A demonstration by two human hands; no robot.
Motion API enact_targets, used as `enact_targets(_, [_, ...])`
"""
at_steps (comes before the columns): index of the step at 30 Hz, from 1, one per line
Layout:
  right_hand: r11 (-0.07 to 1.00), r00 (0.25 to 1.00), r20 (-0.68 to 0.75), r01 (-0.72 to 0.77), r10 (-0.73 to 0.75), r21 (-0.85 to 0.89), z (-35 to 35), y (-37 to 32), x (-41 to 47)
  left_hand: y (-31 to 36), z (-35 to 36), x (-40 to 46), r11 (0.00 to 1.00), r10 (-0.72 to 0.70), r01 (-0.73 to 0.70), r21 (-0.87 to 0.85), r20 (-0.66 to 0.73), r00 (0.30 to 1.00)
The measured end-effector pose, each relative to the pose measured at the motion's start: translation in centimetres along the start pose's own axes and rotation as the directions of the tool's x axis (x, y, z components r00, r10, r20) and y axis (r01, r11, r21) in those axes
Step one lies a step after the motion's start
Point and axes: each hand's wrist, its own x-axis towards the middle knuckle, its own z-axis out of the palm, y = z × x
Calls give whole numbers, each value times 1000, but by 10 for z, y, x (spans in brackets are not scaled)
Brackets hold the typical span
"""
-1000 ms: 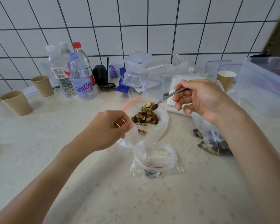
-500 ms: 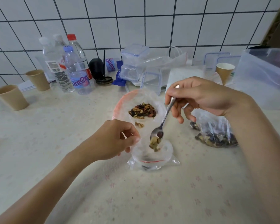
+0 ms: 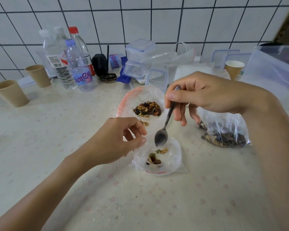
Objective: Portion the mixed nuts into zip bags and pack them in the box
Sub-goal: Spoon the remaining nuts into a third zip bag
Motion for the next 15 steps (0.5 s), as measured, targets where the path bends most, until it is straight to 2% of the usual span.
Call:
enact_targets(5, [978, 985, -170, 68, -35, 196, -6, 14, 7, -3, -1, -4, 1000, 13, -13, 2, -29, 1000])
enact_targets(10, [939, 903, -409, 21, 129, 343, 4, 35, 25, -3, -11, 12, 998, -64, 61, -34, -94, 993])
enact_targets(13, [943, 851, -488, -26, 195, 331, 13, 44, 35, -12, -21, 32, 989, -121, 139, 54, -253, 960])
enact_targets(15, [956, 844, -489, -87, 219, 278, 19, 48, 41, -20, -24, 45, 940, -118, 235, 247, -411, 904])
